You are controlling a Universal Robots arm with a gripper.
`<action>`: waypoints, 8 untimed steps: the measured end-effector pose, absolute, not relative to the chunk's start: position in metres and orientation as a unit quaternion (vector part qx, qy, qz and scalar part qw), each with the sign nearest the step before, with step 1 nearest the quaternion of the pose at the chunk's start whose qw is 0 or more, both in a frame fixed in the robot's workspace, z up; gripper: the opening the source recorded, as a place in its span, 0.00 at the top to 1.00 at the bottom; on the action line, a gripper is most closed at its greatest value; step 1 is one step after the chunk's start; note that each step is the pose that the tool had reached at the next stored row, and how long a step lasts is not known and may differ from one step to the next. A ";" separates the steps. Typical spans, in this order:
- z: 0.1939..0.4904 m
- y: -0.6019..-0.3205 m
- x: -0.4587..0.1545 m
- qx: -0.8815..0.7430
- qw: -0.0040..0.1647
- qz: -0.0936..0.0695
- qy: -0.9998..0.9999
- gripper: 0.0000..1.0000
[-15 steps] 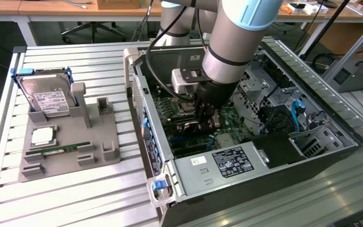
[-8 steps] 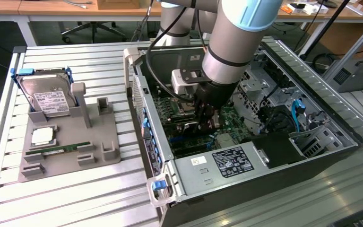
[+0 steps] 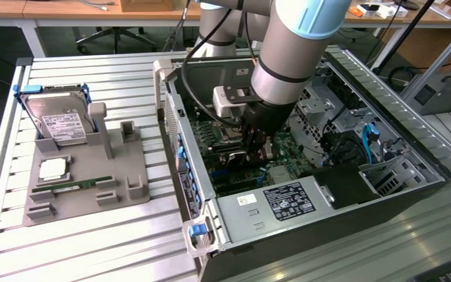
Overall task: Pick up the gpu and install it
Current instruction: 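Insert the gpu into the slot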
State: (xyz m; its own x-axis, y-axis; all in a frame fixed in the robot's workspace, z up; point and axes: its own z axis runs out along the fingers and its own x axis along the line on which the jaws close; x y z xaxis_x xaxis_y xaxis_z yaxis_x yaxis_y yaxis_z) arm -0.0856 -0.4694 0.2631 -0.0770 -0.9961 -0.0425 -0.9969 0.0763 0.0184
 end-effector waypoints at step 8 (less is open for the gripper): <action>0.263 -0.469 -0.086 -0.683 0.009 0.021 0.730 0.73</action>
State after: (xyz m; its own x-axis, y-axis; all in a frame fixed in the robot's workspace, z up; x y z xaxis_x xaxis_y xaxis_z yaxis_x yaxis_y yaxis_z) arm -0.0856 -0.4694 0.2631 -0.0659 -0.9969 -0.0426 -0.9977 0.0652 0.0184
